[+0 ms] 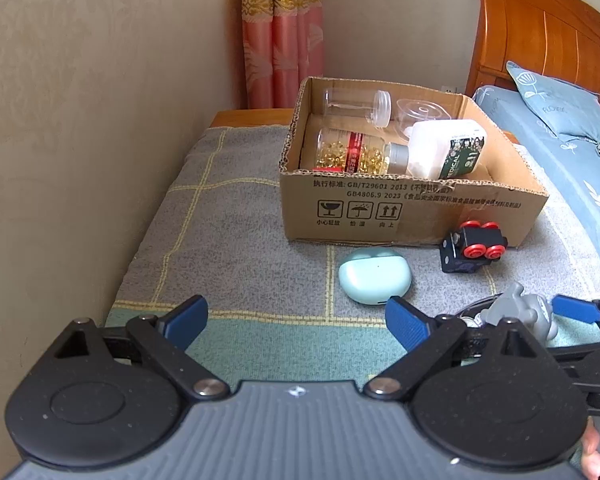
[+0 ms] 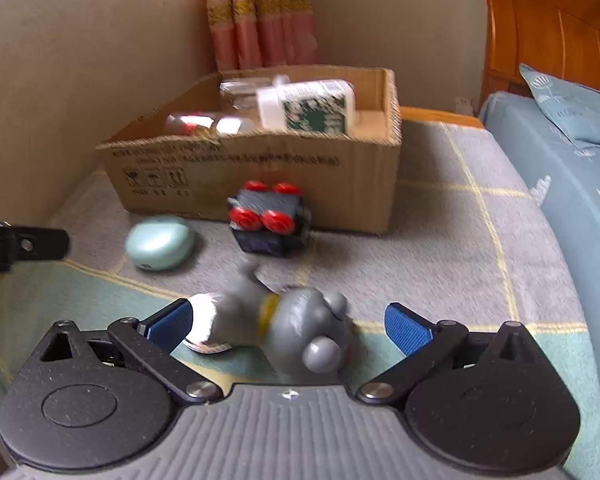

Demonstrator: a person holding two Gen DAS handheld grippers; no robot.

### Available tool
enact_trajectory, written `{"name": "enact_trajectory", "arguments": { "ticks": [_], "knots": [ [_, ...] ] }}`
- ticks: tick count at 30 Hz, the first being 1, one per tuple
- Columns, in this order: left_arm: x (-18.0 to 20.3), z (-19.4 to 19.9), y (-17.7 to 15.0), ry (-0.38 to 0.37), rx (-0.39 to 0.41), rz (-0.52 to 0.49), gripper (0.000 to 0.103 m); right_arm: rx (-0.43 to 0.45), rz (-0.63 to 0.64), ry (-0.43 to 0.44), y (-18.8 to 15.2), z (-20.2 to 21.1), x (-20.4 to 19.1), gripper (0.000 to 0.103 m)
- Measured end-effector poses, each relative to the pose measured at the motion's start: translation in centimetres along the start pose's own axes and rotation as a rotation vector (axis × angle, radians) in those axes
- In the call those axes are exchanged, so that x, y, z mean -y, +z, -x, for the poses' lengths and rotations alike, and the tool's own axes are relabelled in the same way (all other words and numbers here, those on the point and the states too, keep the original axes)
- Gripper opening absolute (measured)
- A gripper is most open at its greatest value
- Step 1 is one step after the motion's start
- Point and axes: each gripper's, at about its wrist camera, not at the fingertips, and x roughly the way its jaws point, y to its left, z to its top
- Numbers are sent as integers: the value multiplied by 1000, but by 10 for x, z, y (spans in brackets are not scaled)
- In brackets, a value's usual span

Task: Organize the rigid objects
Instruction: 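Move the left gripper to the mint earbud case while the right moves to the grey toy dog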

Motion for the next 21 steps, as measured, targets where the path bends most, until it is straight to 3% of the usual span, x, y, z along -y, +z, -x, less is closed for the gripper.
{"name": "enact_trajectory", "arguments": {
  "ticks": [7, 15, 21],
  "knots": [
    [11, -11, -1, -22, -25, -24, 95, -30, -39, 28, -20, 18, 31, 103],
    [25, -21, -1, -52, -44, -80, 95, -3, 112, -11, -31, 27, 27, 103],
    [31, -42, 0, -90, -43, -80, 95, 13, 51, 72, -34, 25, 43, 103]
  ]
}}
